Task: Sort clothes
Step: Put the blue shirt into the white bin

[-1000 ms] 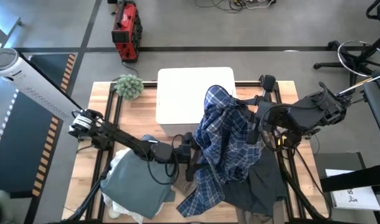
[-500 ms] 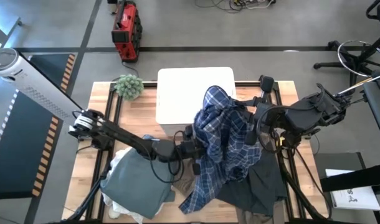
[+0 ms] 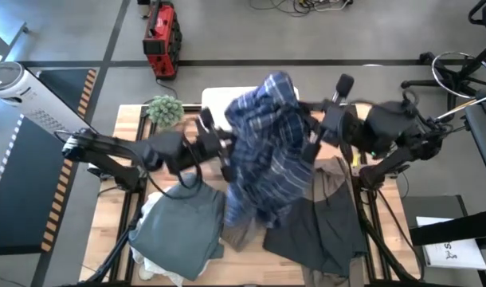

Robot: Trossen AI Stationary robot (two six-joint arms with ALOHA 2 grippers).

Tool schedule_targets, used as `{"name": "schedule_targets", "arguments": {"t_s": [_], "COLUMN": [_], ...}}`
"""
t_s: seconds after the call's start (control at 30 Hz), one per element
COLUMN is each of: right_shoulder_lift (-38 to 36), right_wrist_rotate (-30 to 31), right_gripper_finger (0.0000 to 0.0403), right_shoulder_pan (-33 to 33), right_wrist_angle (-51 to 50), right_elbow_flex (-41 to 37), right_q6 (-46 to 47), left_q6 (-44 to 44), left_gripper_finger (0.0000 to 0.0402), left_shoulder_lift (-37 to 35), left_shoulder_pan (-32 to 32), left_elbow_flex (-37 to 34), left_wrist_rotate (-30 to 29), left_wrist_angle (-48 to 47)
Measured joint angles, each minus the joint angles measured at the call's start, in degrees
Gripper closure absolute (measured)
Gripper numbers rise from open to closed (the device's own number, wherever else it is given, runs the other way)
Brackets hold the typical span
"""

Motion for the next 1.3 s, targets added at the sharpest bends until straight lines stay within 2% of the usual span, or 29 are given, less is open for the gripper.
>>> {"name": "schedule_targets", "arguments": {"t_s": [0.2, 0.3, 0.4, 0.57, 0.73, 1.0, 1.07, 1.3], "right_shoulder_lift": [0.17, 0.17, 0.25, 1.81, 4.99, 11.20, 11.02, 11.29], "right_wrist_rotate": [-1.76, -4.65, -7.23, -7.89, -9.00, -11.82, -11.97, -15.44], "right_gripper_finger": [0.0401, 0.0401, 0.0401, 0.0401, 0.0401, 0.0401, 0.0401, 0.0401], "right_shoulder_pan": [-7.66, -12.41, -17.49, -26.47, -33.91, -40.02, -40.62, -42.53], "right_wrist_angle": [11.00, 14.64, 16.18, 18.44, 19.16, 21.24, 26.54, 32.18], "right_elbow_flex": [0.00, 0.00, 0.00, 0.31, 4.23, 15.54, 14.44, 15.43], "right_q6": [-7.05, -8.47, -8.53, -8.56, -9.47, -10.85, -13.20, -15.22], "left_q6": [0.03, 0.05, 0.42, 1.87, 3.48, 6.18, 6.67, 10.47], "left_gripper_finger": [0.0401, 0.0401, 0.0401, 0.0401, 0.0401, 0.0402, 0.0402, 0.0401], "left_shoulder_lift": [-4.81, -5.64, -5.47, -3.84, -1.56, 3.57, 5.44, 12.42], "left_shoulder_pan": [6.95, 10.38, 13.85, 19.48, 24.54, 29.70, 30.37, 31.26], "left_elbow_flex": [5.06, 7.98, 11.06, 16.57, 21.63, 33.37, 37.91, 53.45], "left_wrist_rotate": [0.04, 0.05, 1.70, 3.54, 7.06, 10.96, 11.25, 12.40], "left_wrist_angle": [-9.81, -13.94, -17.77, -22.04, -23.79, -26.79, -28.86, -34.36]}}
